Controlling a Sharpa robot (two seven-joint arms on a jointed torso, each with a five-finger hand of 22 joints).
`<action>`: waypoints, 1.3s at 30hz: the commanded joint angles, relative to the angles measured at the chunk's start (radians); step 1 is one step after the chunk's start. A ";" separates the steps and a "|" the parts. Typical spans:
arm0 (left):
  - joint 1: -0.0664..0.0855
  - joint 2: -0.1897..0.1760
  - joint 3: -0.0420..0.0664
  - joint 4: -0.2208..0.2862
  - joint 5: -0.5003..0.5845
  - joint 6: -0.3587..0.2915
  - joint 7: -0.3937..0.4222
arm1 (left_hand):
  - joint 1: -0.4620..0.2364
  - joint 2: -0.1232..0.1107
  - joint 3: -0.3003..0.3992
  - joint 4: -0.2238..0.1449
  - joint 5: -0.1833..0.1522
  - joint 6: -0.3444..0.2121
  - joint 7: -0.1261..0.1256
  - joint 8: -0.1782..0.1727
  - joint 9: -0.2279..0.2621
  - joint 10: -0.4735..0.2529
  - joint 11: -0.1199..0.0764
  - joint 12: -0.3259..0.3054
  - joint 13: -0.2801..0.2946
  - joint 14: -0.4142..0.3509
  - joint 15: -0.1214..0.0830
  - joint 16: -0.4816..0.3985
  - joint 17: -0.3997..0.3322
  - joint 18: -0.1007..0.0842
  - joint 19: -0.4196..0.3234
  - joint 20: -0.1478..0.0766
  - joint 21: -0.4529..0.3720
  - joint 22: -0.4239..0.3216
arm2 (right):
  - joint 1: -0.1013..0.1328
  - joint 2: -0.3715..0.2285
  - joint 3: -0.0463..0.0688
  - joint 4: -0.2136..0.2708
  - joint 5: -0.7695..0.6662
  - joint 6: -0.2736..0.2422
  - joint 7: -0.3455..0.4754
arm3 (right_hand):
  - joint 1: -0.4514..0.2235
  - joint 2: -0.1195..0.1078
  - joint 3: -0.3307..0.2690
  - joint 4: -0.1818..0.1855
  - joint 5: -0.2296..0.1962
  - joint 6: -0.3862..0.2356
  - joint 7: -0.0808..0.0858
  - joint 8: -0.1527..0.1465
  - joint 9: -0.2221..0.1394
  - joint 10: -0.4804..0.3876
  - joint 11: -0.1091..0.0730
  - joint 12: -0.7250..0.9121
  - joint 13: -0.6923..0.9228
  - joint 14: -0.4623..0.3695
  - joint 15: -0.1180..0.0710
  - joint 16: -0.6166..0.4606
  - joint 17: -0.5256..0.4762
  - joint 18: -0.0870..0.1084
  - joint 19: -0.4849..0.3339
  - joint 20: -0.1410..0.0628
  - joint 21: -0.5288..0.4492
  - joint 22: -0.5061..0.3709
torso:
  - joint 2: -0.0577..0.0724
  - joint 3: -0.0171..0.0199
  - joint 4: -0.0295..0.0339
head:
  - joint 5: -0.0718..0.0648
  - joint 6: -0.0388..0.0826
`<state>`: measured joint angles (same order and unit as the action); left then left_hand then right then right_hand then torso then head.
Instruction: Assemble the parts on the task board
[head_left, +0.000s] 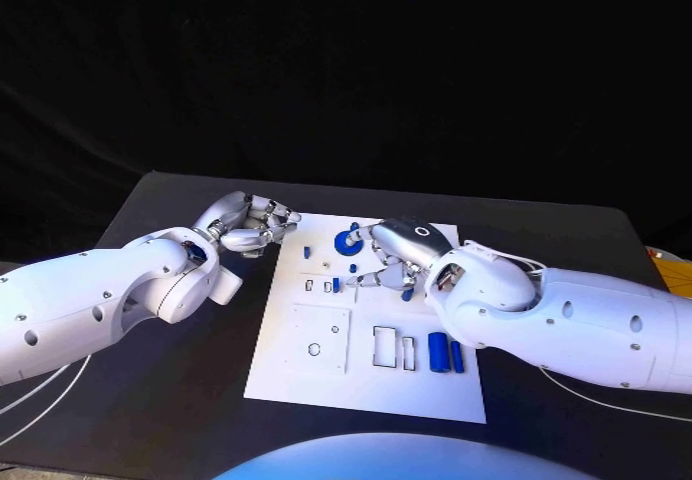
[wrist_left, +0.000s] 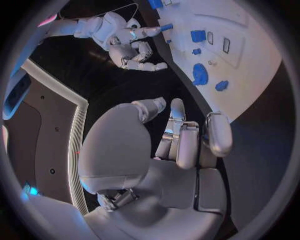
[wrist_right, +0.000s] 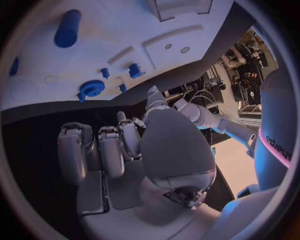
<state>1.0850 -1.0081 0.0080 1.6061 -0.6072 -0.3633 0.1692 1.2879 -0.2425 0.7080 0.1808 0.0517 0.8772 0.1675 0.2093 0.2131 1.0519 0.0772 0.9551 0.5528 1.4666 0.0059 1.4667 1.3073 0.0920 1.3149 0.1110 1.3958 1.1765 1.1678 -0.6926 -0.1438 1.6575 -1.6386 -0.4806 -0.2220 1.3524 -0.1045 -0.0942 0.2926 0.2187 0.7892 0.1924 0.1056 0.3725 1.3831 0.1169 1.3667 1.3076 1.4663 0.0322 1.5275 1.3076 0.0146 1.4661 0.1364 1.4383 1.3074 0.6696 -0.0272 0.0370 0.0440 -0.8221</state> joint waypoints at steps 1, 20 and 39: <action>0.005 0.004 0.001 0.010 -0.057 0.058 -0.056 | -0.045 0.003 -0.057 0.054 0.004 0.014 0.008 0.036 0.011 0.000 0.010 -0.006 -0.003 0.035 0.012 -0.002 0.060 -0.003 -0.012 0.004 -0.009 -0.011 | 0.028 -0.051 0.002 0.025 0.279 -0.059 0.169 | 0.013 0.036 0.011 -0.003 0.010 0.064 -0.012 0.036 0.007 -0.008 -0.020 0.000 0.050 0.075 -0.011 -0.007 0.143 0.020 0.040 -0.010 -0.032 0.217 | -0.007 0.0002 -0.0079 | 0.004 0.009; 0.132 0.103 0.000 -0.006 -0.345 0.394 -0.582 | -0.245 0.088 -0.369 0.114 0.003 -0.043 -0.078 0.495 0.324 0.079 -0.060 0.081 0.105 0.053 -0.050 0.010 0.089 -0.003 0.002 -0.048 -0.019 -0.018 | 0.110 -0.259 0.004 0.016 0.782 -0.088 0.289 | 0.039 0.065 0.012 -0.004 0.092 0.108 -0.034 0.096 0.007 -0.030 -0.041 -0.020 0.026 0.070 -0.030 -0.018 0.121 0.029 0.024 -0.030 -0.078 0.204 | -0.030 0.0132 -0.0236 | 0.026 0.012; 0.223 0.322 -0.044 -0.187 -0.378 0.702 -0.766 | -0.258 0.122 -0.390 0.115 0.003 -0.048 -0.086 0.540 0.368 0.089 -0.067 0.093 0.128 0.051 -0.055 0.006 0.085 -0.008 0.016 -0.052 -0.011 0.002 | 0.112 -0.251 0.002 -0.030 0.893 -0.098 0.379 | 0.093 0.078 0.032 -0.003 0.128 0.038 -0.023 0.151 -0.023 -0.403 -0.037 -0.511 -0.491 -0.118 -0.029 -0.389 -0.386 0.149 -0.251 -0.027 -0.862 -0.082 | -0.033 0.0142 -0.0217 | 0.031 0.012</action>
<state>1.3055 -0.6933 -0.0354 1.4232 -0.9712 0.2264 -0.5468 1.0304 -0.1251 0.3212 0.2950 0.0517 0.8309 0.0854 0.7475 0.5807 1.1385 0.0122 1.0448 0.6799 1.4669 -0.0410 1.4767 1.3080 0.0920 1.3239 0.0589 1.3795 1.1784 1.2798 -0.9457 -0.1418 1.6299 -0.7947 -0.5729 0.1035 1.4365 -0.0272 -0.0653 0.2884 0.3431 0.8276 0.1686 0.2553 0.3501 1.0168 0.0912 0.8655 0.8259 1.3565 0.0042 1.1538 0.9422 0.1568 1.2259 0.1090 0.6085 1.2344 0.6358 -0.0125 0.0139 0.0757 -0.8091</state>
